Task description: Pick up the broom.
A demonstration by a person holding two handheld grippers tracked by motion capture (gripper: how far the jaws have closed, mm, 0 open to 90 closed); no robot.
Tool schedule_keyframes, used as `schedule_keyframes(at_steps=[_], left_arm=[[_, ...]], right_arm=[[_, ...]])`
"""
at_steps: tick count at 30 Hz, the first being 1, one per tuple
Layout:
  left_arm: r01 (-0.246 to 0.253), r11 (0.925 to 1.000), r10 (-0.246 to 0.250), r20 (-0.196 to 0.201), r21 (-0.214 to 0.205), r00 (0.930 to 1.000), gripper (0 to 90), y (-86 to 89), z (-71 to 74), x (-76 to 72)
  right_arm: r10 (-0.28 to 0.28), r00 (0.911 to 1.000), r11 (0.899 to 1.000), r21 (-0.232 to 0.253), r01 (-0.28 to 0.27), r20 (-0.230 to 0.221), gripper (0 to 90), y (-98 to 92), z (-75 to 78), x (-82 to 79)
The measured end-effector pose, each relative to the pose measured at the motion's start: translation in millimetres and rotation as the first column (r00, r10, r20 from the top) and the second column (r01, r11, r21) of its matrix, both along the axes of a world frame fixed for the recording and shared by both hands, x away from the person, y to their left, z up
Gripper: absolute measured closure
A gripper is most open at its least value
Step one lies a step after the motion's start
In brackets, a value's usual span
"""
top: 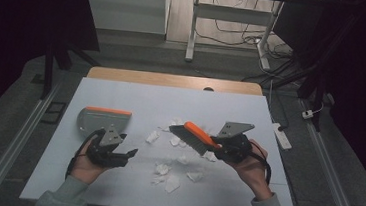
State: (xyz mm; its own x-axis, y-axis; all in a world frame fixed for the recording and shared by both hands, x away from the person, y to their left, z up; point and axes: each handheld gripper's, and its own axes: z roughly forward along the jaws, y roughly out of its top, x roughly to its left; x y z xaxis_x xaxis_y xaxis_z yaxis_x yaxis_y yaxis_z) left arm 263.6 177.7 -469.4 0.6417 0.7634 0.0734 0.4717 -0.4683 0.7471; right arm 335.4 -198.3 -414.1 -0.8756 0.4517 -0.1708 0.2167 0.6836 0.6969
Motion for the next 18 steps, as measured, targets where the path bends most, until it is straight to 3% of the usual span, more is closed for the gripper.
schedule_keyframes(at_steps=[7,18], left_arm=[[-0.049,0.9987,0.049,-0.024,-0.012,0.9985,36.5,22.6,-15.4,-11.8],[-0.127,0.9903,0.124,-0.06,-0.056,0.9905,36.5,46.1,-32.5,-15.9]], right_arm=[[-0.047,0.9989,0.998,0.033,0.047,-0.002,68.2,-8.3,1.5,4.5],[-0.097,0.9953,0.994,0.043,0.097,-0.008,68.2,-14.6,-2.9,11.9]])
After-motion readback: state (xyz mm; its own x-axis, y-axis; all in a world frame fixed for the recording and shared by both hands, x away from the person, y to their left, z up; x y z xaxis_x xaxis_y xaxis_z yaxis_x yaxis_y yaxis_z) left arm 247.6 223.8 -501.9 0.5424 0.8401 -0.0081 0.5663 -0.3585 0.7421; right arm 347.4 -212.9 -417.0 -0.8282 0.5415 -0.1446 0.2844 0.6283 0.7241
